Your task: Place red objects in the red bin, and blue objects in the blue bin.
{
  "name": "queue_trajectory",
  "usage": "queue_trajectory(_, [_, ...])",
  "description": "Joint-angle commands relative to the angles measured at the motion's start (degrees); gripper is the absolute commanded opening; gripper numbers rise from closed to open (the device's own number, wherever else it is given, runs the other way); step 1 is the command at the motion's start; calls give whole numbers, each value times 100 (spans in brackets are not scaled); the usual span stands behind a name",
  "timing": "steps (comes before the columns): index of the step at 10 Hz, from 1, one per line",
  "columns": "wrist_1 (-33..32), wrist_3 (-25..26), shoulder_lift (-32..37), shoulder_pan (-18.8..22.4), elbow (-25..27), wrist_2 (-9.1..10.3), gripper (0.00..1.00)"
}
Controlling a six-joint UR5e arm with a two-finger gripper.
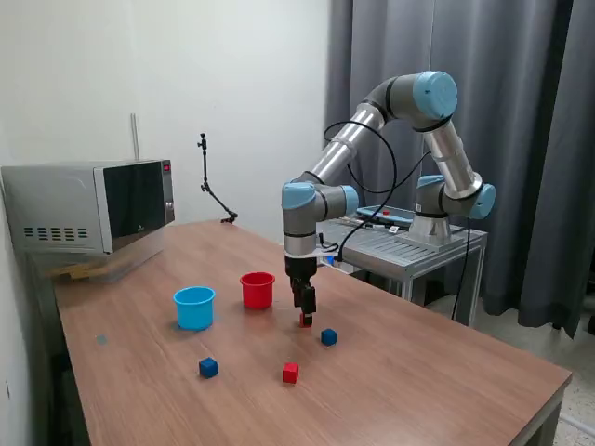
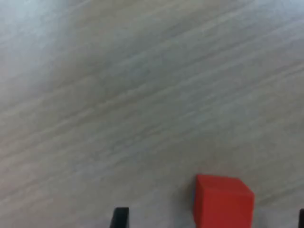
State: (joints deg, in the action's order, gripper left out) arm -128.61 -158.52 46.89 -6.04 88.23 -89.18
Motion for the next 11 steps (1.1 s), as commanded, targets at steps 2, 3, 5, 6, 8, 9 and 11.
queue_trajectory(2, [-146, 111, 214, -37, 447, -47, 100])
queue_trajectory(3, [-155, 111, 268, -38, 493, -47, 100])
queue_trajectory(5, [-155, 111, 277, -38, 467, -30, 100])
queue_trajectory(6, [-155, 111, 286, -20, 423, -21, 100])
queue_trajectory(8, [-164, 120, 286, 15, 361, -3, 100])
queue_trajectory(9, [-251, 120, 251, 93, 283, 6, 100])
queue_trajectory(11, [-278, 120, 181, 164, 212, 14, 100])
